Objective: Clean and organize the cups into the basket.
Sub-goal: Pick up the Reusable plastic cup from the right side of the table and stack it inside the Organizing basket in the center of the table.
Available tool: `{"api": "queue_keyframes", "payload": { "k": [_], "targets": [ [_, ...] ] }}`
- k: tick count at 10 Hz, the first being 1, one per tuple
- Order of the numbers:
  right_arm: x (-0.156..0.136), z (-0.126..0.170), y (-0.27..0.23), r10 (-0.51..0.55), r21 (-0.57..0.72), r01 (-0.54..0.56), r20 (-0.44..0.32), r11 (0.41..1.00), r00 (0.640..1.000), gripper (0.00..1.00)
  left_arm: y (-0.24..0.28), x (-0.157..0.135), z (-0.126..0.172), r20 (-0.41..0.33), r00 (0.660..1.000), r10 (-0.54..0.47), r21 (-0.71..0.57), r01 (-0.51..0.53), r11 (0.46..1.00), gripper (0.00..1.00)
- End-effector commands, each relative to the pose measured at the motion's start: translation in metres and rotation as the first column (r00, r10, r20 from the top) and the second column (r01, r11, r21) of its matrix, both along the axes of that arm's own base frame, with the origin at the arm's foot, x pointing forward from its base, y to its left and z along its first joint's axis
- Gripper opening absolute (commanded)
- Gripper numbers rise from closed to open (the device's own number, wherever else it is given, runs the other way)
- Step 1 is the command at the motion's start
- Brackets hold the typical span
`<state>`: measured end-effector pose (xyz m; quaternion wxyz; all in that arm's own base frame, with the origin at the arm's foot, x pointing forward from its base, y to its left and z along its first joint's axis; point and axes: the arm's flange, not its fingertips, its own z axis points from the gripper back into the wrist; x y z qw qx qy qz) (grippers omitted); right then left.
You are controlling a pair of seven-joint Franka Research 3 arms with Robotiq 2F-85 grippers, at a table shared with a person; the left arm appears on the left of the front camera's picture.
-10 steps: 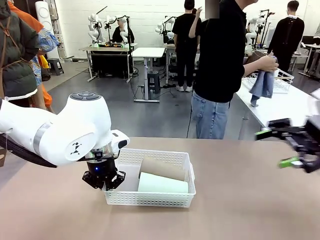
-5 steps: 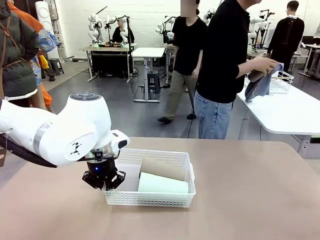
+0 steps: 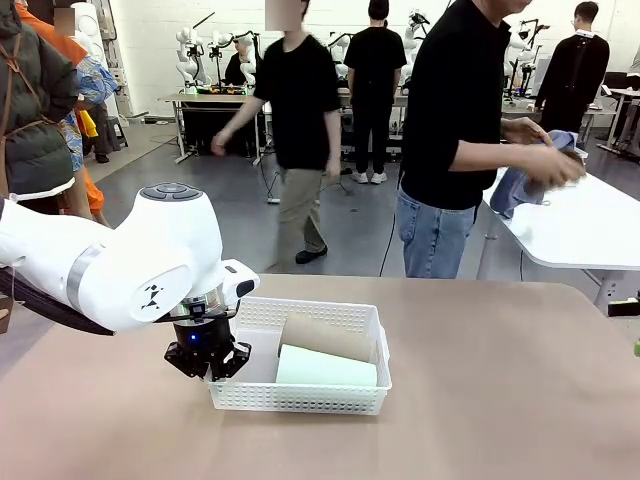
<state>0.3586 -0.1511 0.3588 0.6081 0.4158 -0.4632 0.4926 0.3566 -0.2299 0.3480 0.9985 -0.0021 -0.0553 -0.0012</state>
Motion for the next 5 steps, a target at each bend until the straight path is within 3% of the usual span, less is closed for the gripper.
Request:
{"api": "queue_keyframes", "payload": {
  "k": [1, 2, 5],
  "targets": [
    [0.02, 0.011, 0.015, -0.09, 0.116, 0.098, -0.074, 0.988, 0.993, 1.0, -0.001, -0.001, -0.001, 0.014, 1.0, -0.007, 0.008, 0.007, 1.0, 0.0],
    [0.0, 0.0, 0.0, 0.0, 0.0, 0.0, 0.0, 1.0, 1.0, 1.0, -0.001, -0.001, -0.001, 0.014, 1.0, -0.007, 0.008, 0.007, 1.0, 0.0],
    [0.0, 0.0, 0.0, 0.0, 0.0, 0.0, 0.0, 1.0, 1.0, 1.0, -0.001, -0.001, -0.001, 0.014, 1.0, -0.007, 0.008, 0.007, 1.0, 0.0]
  ]
}}
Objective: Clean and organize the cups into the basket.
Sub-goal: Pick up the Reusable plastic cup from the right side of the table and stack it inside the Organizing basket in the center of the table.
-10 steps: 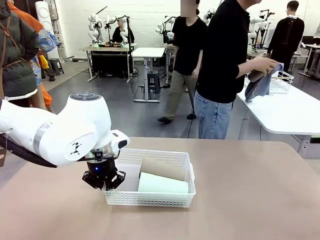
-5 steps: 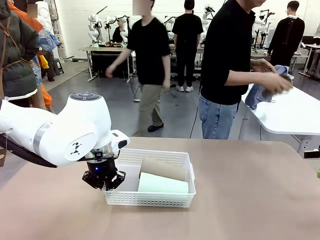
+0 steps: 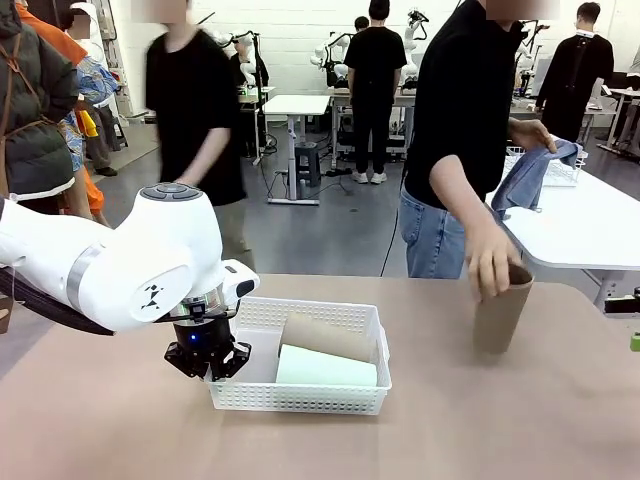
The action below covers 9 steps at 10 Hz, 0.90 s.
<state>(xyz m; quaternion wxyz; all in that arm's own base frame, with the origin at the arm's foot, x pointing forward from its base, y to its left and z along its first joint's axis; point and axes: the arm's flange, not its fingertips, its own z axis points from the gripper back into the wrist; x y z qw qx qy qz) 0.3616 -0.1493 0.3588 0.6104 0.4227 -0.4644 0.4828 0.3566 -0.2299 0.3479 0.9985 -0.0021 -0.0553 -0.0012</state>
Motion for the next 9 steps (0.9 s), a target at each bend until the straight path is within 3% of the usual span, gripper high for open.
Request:
{"api": "queue_keyframes", "payload": {
  "k": [1, 9],
  "targets": [
    [-0.003, 0.0, -0.0018, 0.009, -0.017, -0.009, 0.016, 1.0, 1.0, 1.0, -0.0007, -0.001, -0.0011, 0.014, 1.0, -0.007, 0.008, 0.007, 1.0, 0.0],
    [-0.003, 0.0, -0.0018, 0.009, -0.017, -0.009, 0.016, 1.0, 1.0, 1.0, -0.0007, -0.001, -0.0011, 0.014, 1.0, -0.007, 0.008, 0.007, 1.0, 0.0]
  ]
}}
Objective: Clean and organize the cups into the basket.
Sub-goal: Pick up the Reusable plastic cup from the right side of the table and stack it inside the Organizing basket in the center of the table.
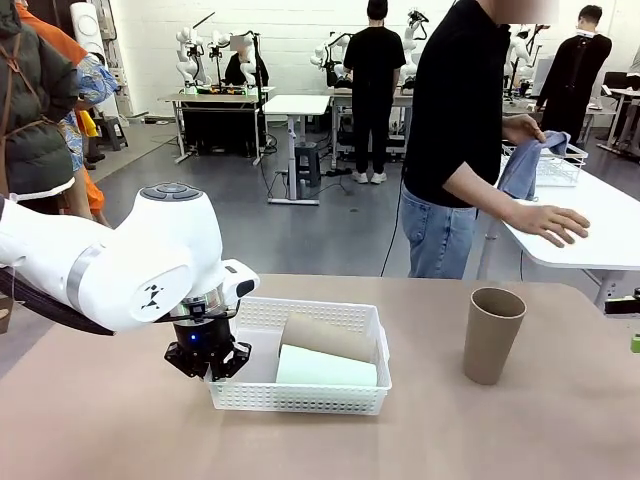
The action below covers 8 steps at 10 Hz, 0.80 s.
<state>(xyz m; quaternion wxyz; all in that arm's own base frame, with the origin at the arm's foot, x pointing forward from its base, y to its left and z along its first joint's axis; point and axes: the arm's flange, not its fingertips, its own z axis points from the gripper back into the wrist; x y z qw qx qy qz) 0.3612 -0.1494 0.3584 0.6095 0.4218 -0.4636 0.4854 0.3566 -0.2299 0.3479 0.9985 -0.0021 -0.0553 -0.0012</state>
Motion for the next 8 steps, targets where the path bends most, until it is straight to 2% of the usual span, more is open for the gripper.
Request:
{"api": "queue_keyframes", "payload": {
  "k": [1, 4, 5, 6, 8],
  "targets": [
    [-0.003, 0.0, -0.002, 0.005, -0.013, -0.005, 0.013, 1.0, 1.0, 1.0, -0.001, -0.001, -0.001, 0.014, 1.0, -0.007, 0.008, 0.007, 1.0, 0.0],
    [0.0, 0.0, 0.0, 0.0, 0.0, 0.0, 0.0, 1.0, 1.0, 1.0, -0.001, -0.001, -0.001, 0.014, 1.0, -0.007, 0.008, 0.007, 1.0, 0.0],
    [0.008, -0.02, 0.007, -0.013, -0.06, 0.013, -0.005, 0.998, 1.0, 1.0, -0.001, -0.001, -0.001, 0.014, 1.0, -0.007, 0.008, 0.007, 1.0, 0.0],
    [0.022, -0.038, 0.015, 0.027, -0.079, -0.029, -0.024, 0.996, 0.999, 1.0, -0.001, -0.001, -0.001, 0.014, 1.0, -0.007, 0.008, 0.007, 1.0, 0.0],
    [0.045, -0.061, 0.029, 0.029, -0.089, -0.032, -0.04, 0.995, 0.999, 1.0, -0.001, -0.001, -0.001, 0.014, 1.0, -0.007, 0.008, 0.007, 1.0, 0.0]
  ]
}}
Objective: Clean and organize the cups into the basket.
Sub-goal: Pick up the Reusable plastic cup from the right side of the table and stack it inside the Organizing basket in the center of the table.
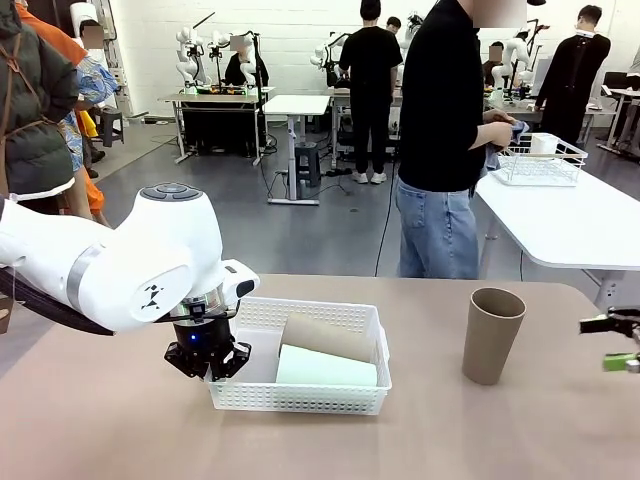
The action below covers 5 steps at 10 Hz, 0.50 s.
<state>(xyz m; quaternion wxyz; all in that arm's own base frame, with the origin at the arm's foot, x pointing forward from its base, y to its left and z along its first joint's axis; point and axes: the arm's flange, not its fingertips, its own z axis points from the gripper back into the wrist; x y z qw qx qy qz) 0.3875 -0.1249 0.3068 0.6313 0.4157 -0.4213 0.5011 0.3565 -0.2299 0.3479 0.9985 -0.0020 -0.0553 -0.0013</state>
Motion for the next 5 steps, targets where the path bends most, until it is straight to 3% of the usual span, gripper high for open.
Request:
{"api": "queue_keyframes", "payload": {
  "k": [1, 5],
  "targets": [
    [0.03, -0.019, 0.012, 0.029, 0.005, -0.029, -0.003, 1.0, 1.0, 1.0, -0.001, -0.001, -0.001, 0.014, 1.0, -0.007, 0.008, 0.007, 1.0, 0.0],
    [0.064, -0.045, 0.031, 0.024, -0.019, -0.024, -0.03, 1.0, 0.999, 1.0, -0.001, -0.001, -0.001, 0.014, 1.0, -0.007, 0.008, 0.007, 1.0, 0.0]
  ]
}}
